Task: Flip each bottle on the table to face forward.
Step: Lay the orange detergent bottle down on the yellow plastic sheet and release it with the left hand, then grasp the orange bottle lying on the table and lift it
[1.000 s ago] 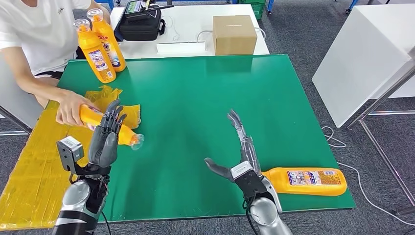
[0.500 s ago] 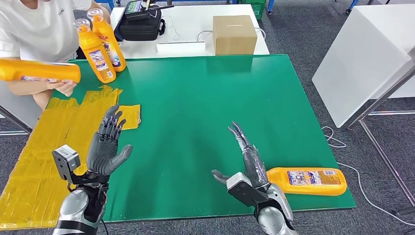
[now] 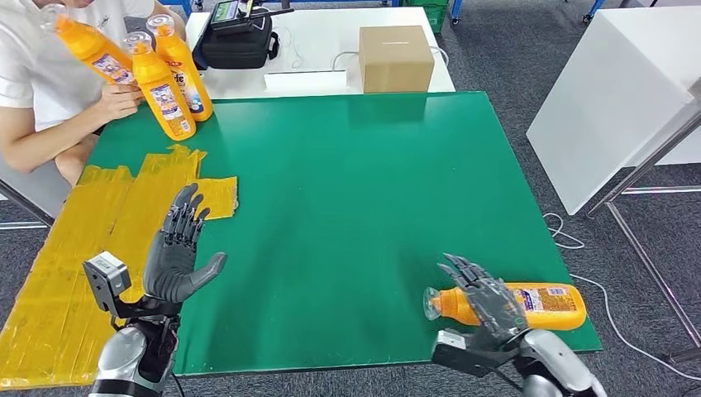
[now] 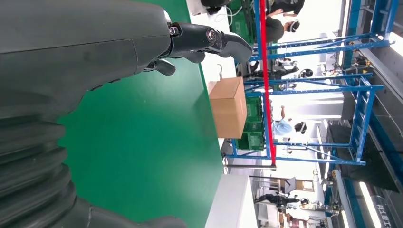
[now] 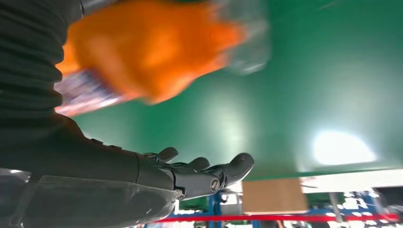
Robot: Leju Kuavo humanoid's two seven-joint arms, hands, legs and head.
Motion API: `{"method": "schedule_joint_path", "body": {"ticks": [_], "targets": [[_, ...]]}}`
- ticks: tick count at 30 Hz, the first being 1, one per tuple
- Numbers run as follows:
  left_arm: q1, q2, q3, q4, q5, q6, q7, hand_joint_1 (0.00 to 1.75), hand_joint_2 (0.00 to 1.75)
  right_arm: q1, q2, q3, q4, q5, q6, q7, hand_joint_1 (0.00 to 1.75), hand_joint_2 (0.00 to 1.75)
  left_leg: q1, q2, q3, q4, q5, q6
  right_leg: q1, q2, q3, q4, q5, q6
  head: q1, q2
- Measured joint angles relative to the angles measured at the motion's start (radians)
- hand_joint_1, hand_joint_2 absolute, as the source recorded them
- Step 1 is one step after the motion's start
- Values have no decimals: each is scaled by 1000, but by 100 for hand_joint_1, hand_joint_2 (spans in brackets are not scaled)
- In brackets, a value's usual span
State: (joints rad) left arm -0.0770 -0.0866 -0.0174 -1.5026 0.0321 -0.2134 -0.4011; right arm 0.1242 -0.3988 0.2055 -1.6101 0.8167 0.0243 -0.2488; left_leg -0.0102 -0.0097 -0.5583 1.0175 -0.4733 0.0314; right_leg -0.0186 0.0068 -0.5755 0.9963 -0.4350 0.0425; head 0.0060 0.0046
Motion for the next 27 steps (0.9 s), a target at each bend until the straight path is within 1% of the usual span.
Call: {"method": "schedule_joint_path", "body": {"ticks": [2,5,7,9,13,22,25,27], "targets": [[1,0,1,4,0,0,-3,0,175,-4,-57,-33,-10,-15,30,8,0,175,0,0,0,0,0,0,0,0,0,0,0,0,0,0],[2,0,3,9,0,1,-8,0,175,-15,-127,-84,-13,-33,66,14,0,175,0,-1,0,0,0,0,0,0,0,0,0,1,0,0],[2,0,4,12,1,0,-10,0,175,-21,-162,-113,-13,-37,79,14,0,175,0,0,1,0,0,0,0,0,0,0,0,1,0,0],[2,-1,4,14,1,0,-10,0,175,-24,-185,-133,-13,-35,84,15,0,175,0,0,1,0,0,0,1,0,0,0,0,1,0,0],[2,-4,4,16,1,0,-11,0,175,-40,-210,-154,-10,-27,85,20,0,175,1,0,1,0,0,0,1,0,0,0,0,1,0,0],[1,-9,4,23,1,2,-13,0,175,-59,-236,-165,18,-18,93,24,0,175,1,-1,0,0,0,0,1,0,0,0,0,1,0,0],[-3,-9,4,28,1,3,-13,0,175,-61,-250,-164,34,-29,115,14,0,175,0,-1,0,0,0,0,1,0,0,0,0,1,0,0],[-8,-9,4,33,2,3,-15,0,175,-61,-258,-162,44,-59,131,-11,0,175,1,-1,0,0,0,0,1,0,0,0,0,1,0,0]]}}
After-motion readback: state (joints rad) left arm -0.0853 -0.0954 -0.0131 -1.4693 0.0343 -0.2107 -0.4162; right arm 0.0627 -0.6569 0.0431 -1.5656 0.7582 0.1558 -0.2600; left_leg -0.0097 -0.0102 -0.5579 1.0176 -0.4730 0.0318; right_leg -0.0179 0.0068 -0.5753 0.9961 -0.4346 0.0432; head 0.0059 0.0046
